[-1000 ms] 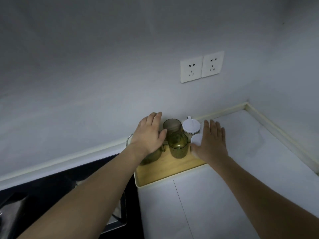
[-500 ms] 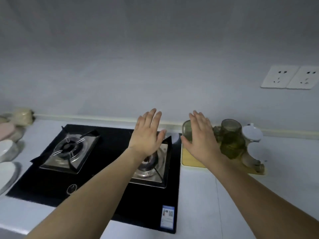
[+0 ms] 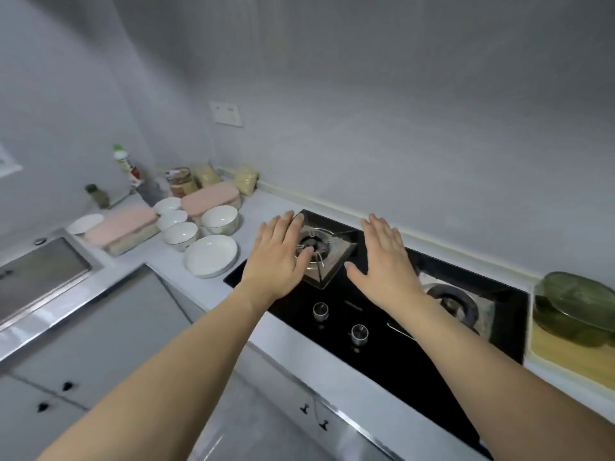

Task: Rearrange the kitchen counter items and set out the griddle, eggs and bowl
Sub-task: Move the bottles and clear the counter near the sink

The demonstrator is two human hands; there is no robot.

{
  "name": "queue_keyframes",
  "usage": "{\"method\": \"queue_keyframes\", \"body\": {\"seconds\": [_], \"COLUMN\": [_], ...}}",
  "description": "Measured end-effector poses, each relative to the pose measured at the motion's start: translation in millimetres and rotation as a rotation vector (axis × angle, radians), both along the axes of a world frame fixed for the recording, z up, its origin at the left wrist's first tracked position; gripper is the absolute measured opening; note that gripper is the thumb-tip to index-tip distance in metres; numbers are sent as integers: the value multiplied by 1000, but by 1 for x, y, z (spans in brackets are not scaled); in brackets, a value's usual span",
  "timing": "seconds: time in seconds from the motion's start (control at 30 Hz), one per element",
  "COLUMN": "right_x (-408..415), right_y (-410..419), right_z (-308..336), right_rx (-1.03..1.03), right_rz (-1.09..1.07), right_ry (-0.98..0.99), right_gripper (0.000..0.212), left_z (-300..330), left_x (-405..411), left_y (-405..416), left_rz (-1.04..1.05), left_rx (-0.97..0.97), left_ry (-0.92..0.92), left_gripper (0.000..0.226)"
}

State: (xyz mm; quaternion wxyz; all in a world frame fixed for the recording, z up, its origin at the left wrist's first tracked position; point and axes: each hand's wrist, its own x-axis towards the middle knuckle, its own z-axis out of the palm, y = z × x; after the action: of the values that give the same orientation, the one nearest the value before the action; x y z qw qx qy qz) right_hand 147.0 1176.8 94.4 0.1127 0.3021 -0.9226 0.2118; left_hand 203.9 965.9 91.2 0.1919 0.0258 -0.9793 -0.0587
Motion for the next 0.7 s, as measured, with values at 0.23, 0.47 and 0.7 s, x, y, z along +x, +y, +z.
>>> {"method": "queue_keyframes", "body": {"seconds": [0.23,0.47,0.7], "right_x": [63,93,67], "right_y": [-162,-283,-371], "right_z": [10,18,6], "right_rx": [-9,13,26], "right_rz": [185,340,415], "right_ry": [13,42,28], "right_gripper": [80,80,79], "left_z": [15,23,8], "left_x": [105,166,156], "left_y": [-154,-265,-337], "left_rz": [228,419,463], "left_rx": [4,21,64], "left_ry": [49,58,27], "left_gripper": [66,68,69]}}
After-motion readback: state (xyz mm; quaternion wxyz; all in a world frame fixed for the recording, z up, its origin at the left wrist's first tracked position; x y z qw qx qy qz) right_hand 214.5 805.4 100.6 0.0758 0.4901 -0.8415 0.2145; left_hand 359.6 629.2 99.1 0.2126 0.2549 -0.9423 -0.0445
